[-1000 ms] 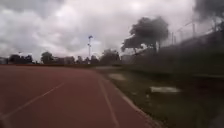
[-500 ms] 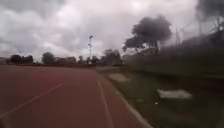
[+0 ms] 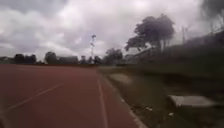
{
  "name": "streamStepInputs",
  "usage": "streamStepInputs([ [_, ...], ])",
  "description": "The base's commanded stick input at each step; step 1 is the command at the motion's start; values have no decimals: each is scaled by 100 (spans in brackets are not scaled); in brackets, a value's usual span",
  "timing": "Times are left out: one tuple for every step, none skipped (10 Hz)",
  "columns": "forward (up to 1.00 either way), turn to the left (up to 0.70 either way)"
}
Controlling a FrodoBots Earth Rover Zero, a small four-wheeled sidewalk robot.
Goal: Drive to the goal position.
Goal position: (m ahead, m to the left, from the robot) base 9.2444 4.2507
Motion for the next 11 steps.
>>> streamStepInputs([
  [85, 35],
  [85, 35],
  [85, 1],
  [85, 1],
  [85, 1],
  [85, 10],
  [85, 23],
  [85, 35],
  [85, 35],
  [85, 35],
  [85, 35],
])
